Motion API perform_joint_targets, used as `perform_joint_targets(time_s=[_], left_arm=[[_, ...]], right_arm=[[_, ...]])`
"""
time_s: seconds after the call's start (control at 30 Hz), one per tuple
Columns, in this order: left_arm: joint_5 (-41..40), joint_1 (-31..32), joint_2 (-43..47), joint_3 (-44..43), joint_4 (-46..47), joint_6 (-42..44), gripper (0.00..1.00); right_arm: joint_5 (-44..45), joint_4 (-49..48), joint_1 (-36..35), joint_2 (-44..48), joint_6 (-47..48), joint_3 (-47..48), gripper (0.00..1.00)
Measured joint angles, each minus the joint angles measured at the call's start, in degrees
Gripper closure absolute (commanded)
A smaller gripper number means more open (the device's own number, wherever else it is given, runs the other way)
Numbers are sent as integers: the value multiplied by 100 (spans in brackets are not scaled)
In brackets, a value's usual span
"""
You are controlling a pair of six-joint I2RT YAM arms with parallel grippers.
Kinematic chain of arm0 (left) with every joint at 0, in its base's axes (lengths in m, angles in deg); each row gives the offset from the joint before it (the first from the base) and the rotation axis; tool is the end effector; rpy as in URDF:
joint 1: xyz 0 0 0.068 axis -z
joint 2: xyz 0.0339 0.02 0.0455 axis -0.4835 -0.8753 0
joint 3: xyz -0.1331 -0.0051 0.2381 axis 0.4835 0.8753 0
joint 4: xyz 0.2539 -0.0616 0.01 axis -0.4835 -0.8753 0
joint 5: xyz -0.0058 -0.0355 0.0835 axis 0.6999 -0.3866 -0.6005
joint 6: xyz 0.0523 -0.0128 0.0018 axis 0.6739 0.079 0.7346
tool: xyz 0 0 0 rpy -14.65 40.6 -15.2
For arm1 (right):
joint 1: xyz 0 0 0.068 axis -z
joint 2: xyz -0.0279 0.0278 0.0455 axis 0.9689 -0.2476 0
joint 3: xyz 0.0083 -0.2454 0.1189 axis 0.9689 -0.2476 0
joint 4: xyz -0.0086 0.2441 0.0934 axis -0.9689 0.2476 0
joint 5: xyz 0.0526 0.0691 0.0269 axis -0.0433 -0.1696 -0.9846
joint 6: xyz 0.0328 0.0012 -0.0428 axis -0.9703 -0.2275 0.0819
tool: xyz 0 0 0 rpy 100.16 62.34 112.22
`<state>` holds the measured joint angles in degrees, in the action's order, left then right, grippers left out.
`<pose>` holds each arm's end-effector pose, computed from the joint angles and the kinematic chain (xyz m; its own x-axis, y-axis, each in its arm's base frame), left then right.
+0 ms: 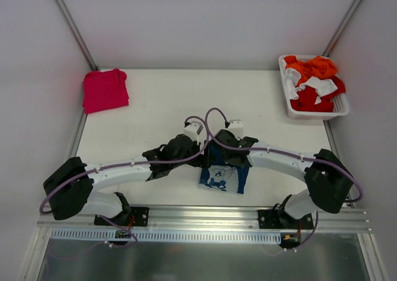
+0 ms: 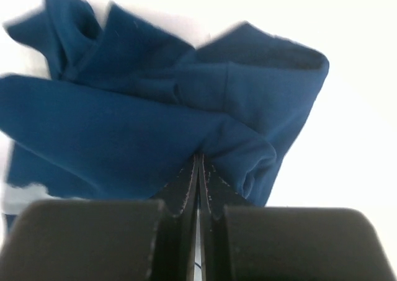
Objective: Fold and stack the t-shirts
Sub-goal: Smooth out wrinkles on the folded tshirt
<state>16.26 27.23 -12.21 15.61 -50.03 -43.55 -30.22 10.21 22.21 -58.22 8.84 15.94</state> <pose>0.1629 -0.2348 0.2158 -0.6042 -0.0500 -0.7953 0.5204 0.7310 -0.4414 0.1825 0.2147 0.1954 -0.7164 -0.3108 -0.6246 -0.2341 0.9505 -0.2044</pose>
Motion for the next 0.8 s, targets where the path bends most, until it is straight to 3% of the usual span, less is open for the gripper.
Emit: perform_joint_targets(time_s=[0.27, 0.5, 0.57, 0.6, 0.63, 0.7, 0.8], left_arm=[[61, -13, 925, 79, -151, -17, 20], [101, -13, 1178, 275, -229, -37, 21], [103, -13, 1272, 352, -313, -42, 21], [107, -13, 1322, 380, -350, -42, 21], [107, -13, 1368, 404, -380, -44, 21], [114, -13, 1451, 428, -455, -50, 20], [122, -13, 1526, 446, -468, -59, 20]], right_arm=[[101, 74, 127, -133, 170, 385, 100], [264, 116, 315, -424, 236, 535, 99], [308, 153, 350, -535, 232, 535, 93], [328, 164, 372, -570, 225, 535, 86], [341, 188, 391, -610, 199, 538, 51], [396, 299, 433, -684, 146, 597, 23], [533, 424, 466, -726, 122, 678, 15]])
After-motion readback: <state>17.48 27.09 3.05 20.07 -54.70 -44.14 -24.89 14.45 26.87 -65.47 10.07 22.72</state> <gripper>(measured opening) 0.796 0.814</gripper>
